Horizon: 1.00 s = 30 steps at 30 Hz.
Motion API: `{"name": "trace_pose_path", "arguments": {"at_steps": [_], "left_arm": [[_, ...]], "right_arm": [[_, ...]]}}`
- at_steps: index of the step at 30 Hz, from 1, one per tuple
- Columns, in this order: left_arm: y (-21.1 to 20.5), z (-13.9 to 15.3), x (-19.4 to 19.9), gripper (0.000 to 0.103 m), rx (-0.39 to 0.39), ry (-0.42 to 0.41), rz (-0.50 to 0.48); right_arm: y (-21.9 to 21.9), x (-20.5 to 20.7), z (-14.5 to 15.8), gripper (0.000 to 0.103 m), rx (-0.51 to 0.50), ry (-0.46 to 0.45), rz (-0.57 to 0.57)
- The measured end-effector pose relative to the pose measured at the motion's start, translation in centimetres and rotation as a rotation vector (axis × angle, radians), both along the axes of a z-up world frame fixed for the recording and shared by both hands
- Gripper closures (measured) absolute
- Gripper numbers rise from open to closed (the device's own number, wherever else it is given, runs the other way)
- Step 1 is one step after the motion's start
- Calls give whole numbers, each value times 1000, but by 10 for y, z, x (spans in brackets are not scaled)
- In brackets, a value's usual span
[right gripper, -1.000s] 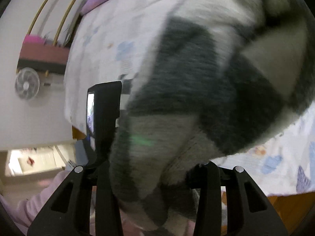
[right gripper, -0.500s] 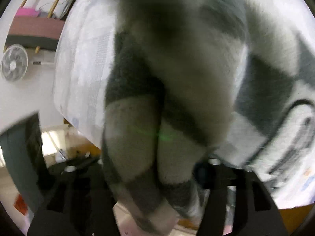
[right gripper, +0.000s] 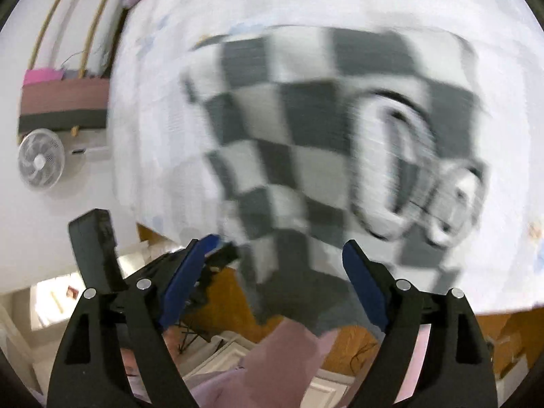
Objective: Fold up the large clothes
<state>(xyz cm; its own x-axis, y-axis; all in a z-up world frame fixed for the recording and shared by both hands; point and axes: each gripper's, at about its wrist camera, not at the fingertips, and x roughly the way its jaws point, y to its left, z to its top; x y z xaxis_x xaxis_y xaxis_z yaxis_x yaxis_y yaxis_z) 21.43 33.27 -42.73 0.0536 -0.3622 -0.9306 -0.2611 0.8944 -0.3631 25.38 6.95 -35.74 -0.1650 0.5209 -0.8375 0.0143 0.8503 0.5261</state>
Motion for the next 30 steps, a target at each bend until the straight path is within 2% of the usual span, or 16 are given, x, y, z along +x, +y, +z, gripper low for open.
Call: {"name": "trace_pose_path", "arguments": {"at_steps": [2, 5, 8, 11, 12, 13, 14, 16, 20, 23, 25, 26, 27, 29, 30], "left_arm": [[-5, 16, -10, 43, -41, 7, 28], [-8, 39, -26, 42, -87, -32, 34], [-21, 33, -23, 31, -121, -72, -20], [-37, -3, -15, 33, -49, -17, -80], [-41, -15, -14, 36, -33, 16, -89], [-47, -25, -12, 57, -21, 27, -101], [-49, -28, -13, 86, -8, 20, -123], [-53, -24, -15, 89, 46, -5, -182], [-48, 0, -14, 90, 85, -13, -170], [-34, 20, -25, 90, 95, -15, -160], [-22, 21, -34, 90, 111, 5, -143], [-16, 7, -33, 90, 126, 16, -132], [-13, -6, -31, 90, 153, 34, -130], [-13, -32, -21, 90, 192, 85, -148], [-15, -40, -15, 85, 206, 112, -164]], "right_arm": [[-12, -9, -5, 23, -13, 14, -32], [-32, -16, -14, 23, -11, 46, -84], [-47, -16, -20, 23, -25, 69, -113], [-56, -13, -21, 23, -19, 93, -127], [-63, -14, -23, 23, -19, 103, -120], [-75, -17, -22, 23, -25, 109, -116], [-76, -16, -23, 23, -36, 115, -115], [-71, -13, -24, 23, -33, 119, -113], [-78, -11, -17, 23, -24, 103, -118], [-85, -8, -7, 32, -37, 38, -114], [-85, -4, -4, 49, -59, -12, -115], [-84, 1, -1, 55, -93, -53, -123], [-84, 4, 1, 64, -107, -84, -129], [-86, 16, 8, 70, -113, -147, -143], [-88, 21, 11, 72, -114, -173, -152]]}}
